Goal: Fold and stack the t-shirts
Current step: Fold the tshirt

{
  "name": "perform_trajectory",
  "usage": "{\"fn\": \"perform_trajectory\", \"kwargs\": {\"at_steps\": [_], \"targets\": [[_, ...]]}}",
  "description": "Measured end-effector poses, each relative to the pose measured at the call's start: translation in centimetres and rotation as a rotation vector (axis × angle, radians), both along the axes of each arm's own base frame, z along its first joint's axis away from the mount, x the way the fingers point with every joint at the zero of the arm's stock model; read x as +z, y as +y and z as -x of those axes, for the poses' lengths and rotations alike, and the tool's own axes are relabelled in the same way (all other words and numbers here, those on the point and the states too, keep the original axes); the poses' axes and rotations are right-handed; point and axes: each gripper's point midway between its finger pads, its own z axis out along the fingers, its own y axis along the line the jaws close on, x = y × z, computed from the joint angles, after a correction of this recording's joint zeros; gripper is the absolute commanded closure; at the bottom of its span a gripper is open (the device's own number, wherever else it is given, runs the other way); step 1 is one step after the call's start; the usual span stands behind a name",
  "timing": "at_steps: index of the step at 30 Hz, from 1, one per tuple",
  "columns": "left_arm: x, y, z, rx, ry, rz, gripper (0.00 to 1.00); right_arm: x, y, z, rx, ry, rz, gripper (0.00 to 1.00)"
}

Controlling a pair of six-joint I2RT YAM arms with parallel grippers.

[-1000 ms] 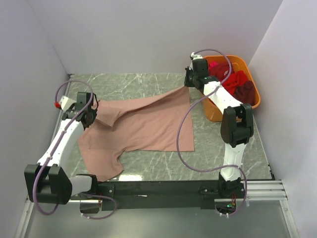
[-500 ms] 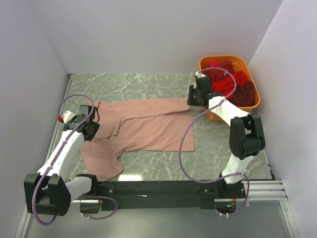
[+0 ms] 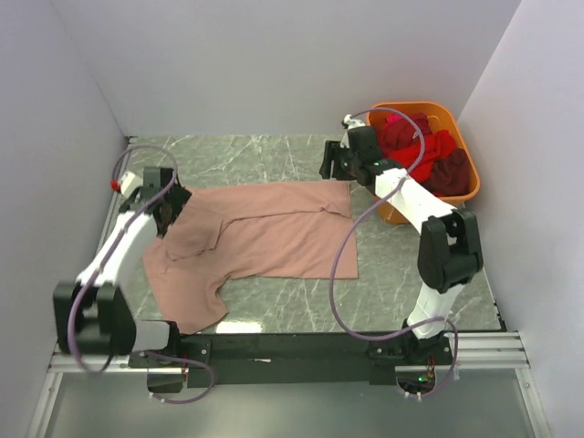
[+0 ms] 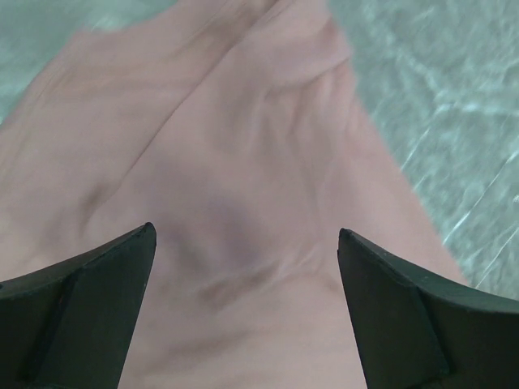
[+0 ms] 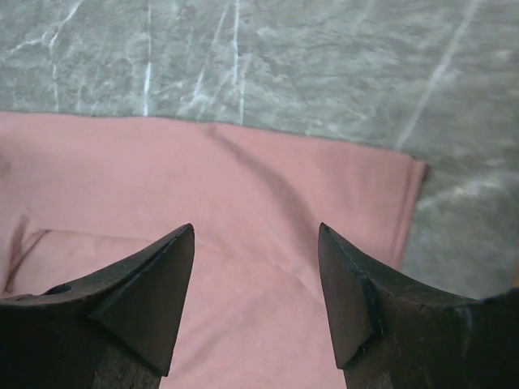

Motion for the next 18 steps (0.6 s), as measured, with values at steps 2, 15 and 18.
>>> {"fn": "perform_trajectory", "kwargs": {"at_steps": [2, 15, 18], "targets": [[-0.1, 0.6, -2.9, 0.0, -0.007, -0.002, 0.01, -0.4, 1.1, -1.1, 0.015, 0.01, -0.018, 0.3], [-8.6, 3.1, -14.5, -0.1, 0.056, 0.027, 0.01, -11.2, 3.1, -4.1, 0.017, 0.274, 0.009, 0.3], [-9.9, 3.5, -14.6, -0.104, 0.077, 0.035, 0.01, -12.7, 2.6, -3.7, -0.006, 0.333, 0.029, 0.3]]}}
